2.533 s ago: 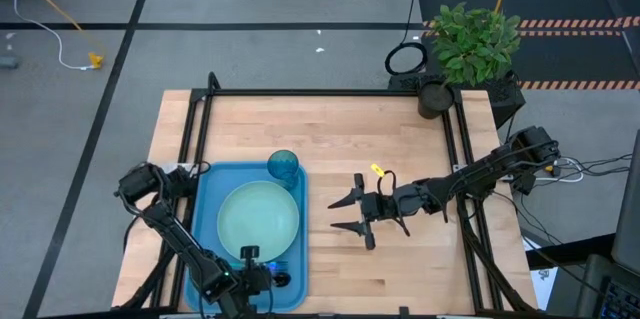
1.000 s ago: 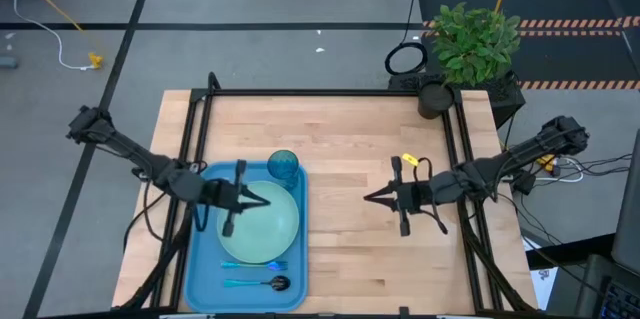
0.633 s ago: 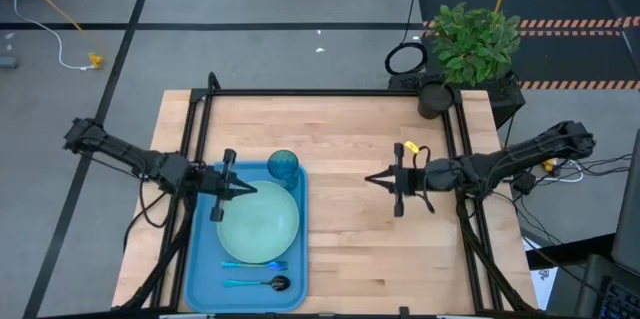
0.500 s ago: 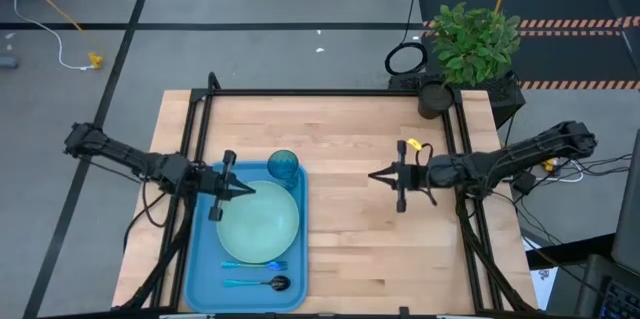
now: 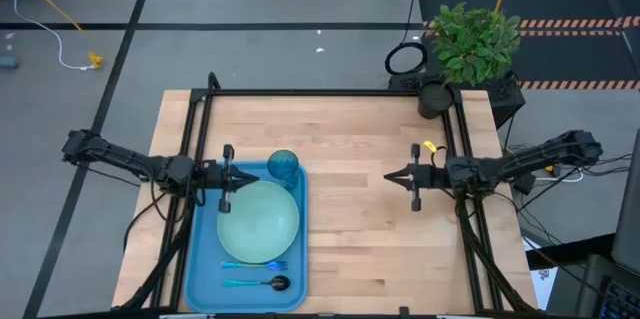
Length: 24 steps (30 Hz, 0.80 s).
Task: Pick and place plate/cup/fork/spoon on tray
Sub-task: Return to Home Position
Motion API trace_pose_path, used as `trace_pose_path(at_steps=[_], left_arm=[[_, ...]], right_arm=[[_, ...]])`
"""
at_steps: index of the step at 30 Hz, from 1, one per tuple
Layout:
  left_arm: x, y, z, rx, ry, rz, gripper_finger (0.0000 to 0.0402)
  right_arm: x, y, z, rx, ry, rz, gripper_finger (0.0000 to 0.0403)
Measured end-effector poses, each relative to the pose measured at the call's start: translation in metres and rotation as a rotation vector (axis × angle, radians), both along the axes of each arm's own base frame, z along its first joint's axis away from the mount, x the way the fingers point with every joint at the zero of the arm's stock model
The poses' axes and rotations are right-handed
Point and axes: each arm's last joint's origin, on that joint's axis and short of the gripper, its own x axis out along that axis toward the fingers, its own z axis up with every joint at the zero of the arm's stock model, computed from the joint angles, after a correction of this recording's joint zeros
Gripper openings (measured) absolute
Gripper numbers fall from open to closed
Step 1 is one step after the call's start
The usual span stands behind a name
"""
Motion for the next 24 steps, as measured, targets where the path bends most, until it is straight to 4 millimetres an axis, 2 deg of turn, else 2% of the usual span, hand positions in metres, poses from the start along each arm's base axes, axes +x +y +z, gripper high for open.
trace_pose_path(at_steps=[7,10,24], left_arm=[[0.000,0.000,-0.003,0.014,0.029,0.000,0.0015],[0.000,0.000,-0.003,0.017,0.034,-0.002,0.0004],[0.000,0.000,-0.004,-0.046,0.042,-0.008,0.0003]], right_arm=[[-0.012,-0.002,-0.010,0.006,-0.038,0.001,0.0000],[-0.014,-0.003,-0.008,0.009,-0.063,0.001,0.0000],[-0.025,-0.004,0.005,-0.040,-0.178,0.004,0.0000]])
